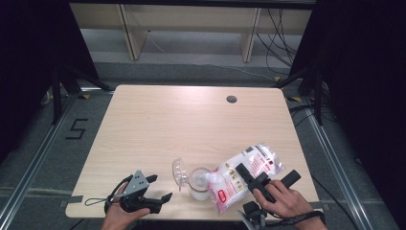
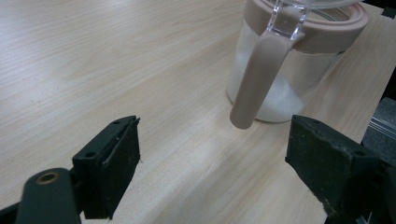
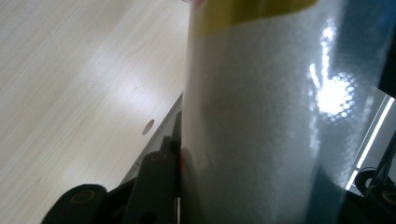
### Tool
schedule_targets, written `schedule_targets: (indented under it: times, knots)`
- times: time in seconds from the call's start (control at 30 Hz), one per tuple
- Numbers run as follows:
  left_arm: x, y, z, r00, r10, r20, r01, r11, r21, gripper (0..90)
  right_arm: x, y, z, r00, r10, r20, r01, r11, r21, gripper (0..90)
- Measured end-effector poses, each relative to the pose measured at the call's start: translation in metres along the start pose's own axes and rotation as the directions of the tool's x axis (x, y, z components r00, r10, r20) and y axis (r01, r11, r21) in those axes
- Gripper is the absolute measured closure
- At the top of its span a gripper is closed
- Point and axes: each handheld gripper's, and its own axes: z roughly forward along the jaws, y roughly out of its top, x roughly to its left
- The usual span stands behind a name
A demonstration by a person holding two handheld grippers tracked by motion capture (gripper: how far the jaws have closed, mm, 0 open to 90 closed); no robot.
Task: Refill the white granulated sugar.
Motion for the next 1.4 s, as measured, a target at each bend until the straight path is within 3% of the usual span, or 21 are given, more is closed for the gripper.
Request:
schedule_targets:
  times: [0.07,0.2,0.23,0.33,0.4,0.43,0.67,0.8,0.9,1.0,1.07,1.17,1.27,1.4]
  knots:
    - [0.0027,0.0005,-0.0007,0.9996,0.026,0.005,-0.027,0.9996,0.012,16.9,-0.0002,0.0004,0.0004,1.0,-0.003,0.003,0.003,1.0,-0.003,69.5]
    - [0.0023,0.0007,-0.0009,0.9998,0.02,0.01,-0.02,0.9998,0.007,16.9,0.0002,0.0008,0.0005,1.0,-0.003,0.003,0.003,1.0,-0.006,69.5]
    - [0.0023,0.0007,-0.001,0.9998,0.019,0.01,-0.019,0.9998,0.006,16.9,0.0018,0.0012,0.001,0.9998,0.017,0.003,-0.017,1.0,-0.012,69.6]
    - [0.0017,0.0009,-0.0012,0.9999,0.014,0.007,-0.014,0.9999,0.002,16.9,0.0011,0.0012,0.001,1.0,-0.002,0.001,0.002,1.0,-0.006,69.7]
    - [0.0021,0.0011,-0.0016,0.9997,0.023,0.008,-0.023,0.9997,0.003,16.9,0.0022,0.0022,0.0017,0.9999,0.016,0.002,-0.016,1.0,-0.017,69.7]
    - [0.0018,0.001,-0.0012,0.9998,0.015,0.009,-0.015,0.9999,0.001,16.9,0.0012,0.0022,0.0014,1.0,-0.003,0.0,0.003,1.0,-0.013,69.7]
    - [0.002,0.0011,-0.0016,0.9998,0.02,0.008,-0.02,0.9998,0.002,16.9,0.0006,0.0025,0.001,1.0,0.002,0.001,-0.002,1.0,-0.014,69.9]
    - [-0.0004,0.0005,-0.0006,0.9999,-0.01,0.006,0.01,1.0,-0.001,16.9,-0.0003,0.0019,0.0,1.0,0.001,0.004,-0.001,1.0,-0.013,70.0]
    - [0.0024,0.0012,-0.0017,0.9996,0.028,0.007,-0.028,0.9995,0.01,16.9,-0.001,0.0011,-0.0007,1.0,0.002,0.008,-0.002,1.0,-0.009,70.0]
    - [0.0018,0.0012,-0.0016,0.9997,0.025,0.007,-0.025,0.9997,0.005,16.9,-0.0006,0.0008,-0.0012,0.9998,0.021,0.008,-0.021,1.0,-0.013,70.1]
    - [0.0003,0.0007,-0.0013,1.0,0.001,0.006,-0.001,1.0,0.002,16.9,-0.0008,0.001,-0.0012,0.9998,0.018,0.011,-0.018,1.0,-0.013,70.1]
    - [0.0022,0.0011,-0.0016,0.9997,0.025,0.007,-0.025,0.9996,0.01,16.9,-0.0007,0.0012,-0.0011,0.9997,0.02,0.009,-0.02,1.0,-0.016,70.2]
    - [0.0019,0.0013,-0.0016,0.9996,0.026,0.008,-0.026,0.9997,0.003,16.9,-0.0015,0.001,-0.0011,1.0,0.0,0.007,0.0,1.0,-0.009,70.2]
    - [0.002,0.0011,-0.0016,0.9997,0.021,0.008,-0.021,0.9998,0.002,16.9,-0.0004,0.0011,-0.0008,0.9998,0.018,0.005,-0.018,1.0,-0.016,70.3]
